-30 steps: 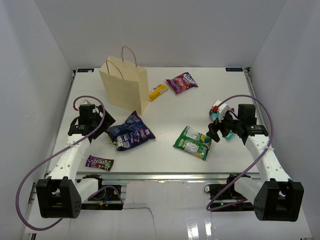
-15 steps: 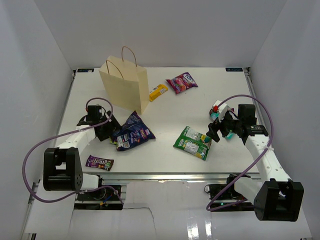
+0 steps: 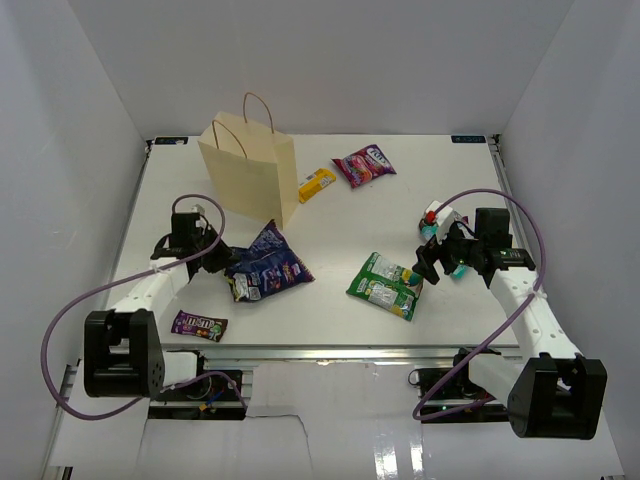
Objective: Place the snacks into the paper bag
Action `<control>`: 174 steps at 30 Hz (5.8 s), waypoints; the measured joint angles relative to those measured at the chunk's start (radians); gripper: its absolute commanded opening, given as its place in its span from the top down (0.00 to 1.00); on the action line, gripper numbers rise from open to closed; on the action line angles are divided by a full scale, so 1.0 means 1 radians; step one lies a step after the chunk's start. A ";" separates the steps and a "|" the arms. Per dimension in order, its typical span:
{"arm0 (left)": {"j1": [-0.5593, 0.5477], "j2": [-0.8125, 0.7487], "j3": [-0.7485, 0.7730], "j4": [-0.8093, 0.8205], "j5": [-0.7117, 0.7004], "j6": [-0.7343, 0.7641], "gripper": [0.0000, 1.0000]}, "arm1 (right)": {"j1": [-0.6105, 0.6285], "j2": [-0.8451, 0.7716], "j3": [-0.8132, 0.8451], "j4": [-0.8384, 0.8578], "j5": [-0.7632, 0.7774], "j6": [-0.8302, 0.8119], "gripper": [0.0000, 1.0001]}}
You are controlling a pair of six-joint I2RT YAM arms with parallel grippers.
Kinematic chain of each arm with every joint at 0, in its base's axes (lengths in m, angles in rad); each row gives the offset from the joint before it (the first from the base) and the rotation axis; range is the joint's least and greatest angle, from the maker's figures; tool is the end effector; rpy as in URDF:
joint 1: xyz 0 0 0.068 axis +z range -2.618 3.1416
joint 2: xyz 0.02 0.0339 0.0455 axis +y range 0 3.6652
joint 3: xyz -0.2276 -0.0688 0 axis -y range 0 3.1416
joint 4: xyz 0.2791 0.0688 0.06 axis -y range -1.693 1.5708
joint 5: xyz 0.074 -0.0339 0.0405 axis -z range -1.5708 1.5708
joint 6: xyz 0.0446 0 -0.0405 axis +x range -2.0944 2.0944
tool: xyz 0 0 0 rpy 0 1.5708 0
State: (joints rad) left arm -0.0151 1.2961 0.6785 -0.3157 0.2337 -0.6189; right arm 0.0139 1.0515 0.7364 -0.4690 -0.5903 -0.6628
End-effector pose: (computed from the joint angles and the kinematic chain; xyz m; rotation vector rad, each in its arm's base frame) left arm 0.2902 -0.0147 0.1255 -0.6647 2.4671 -0.5474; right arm 0.2693 0.0286 0.2032 -0.9928 1.9846 0.3432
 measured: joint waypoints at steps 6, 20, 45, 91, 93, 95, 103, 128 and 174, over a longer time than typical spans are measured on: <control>0.000 -0.119 0.000 0.003 0.068 0.036 1.00 | 0.000 0.004 0.000 0.000 0.001 0.000 0.10; -0.001 -0.219 0.101 0.069 0.431 0.135 1.00 | 0.000 0.004 0.000 0.001 0.009 0.002 0.10; -0.002 0.059 0.791 0.336 0.765 -0.050 1.00 | 0.000 0.004 0.000 0.031 0.015 0.028 0.10; 0.137 0.489 1.275 0.148 0.589 0.131 1.00 | 0.000 0.032 0.000 0.057 0.026 0.047 0.10; 0.137 0.488 1.251 0.137 0.577 0.153 1.00 | 0.000 0.032 0.000 0.058 0.026 0.048 0.10; 0.137 0.486 1.223 0.135 0.565 0.175 1.00 | 0.000 0.032 0.000 0.060 0.026 0.050 0.10; 0.137 0.482 1.135 0.137 0.533 0.242 1.00 | 0.000 0.032 0.000 0.061 0.026 0.051 0.10; -0.016 0.473 1.041 0.197 0.475 0.318 0.30 | 0.000 0.035 -0.014 0.076 -0.013 0.049 0.10; -0.039 -0.768 -0.124 -0.166 0.031 -0.295 0.05 | 0.191 0.507 0.153 -0.110 -0.183 -0.166 0.92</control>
State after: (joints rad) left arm -0.0536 0.5278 0.5549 -0.4816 0.2646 -0.9142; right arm 0.2050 1.5589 0.8894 -0.5789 -0.7731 -0.8291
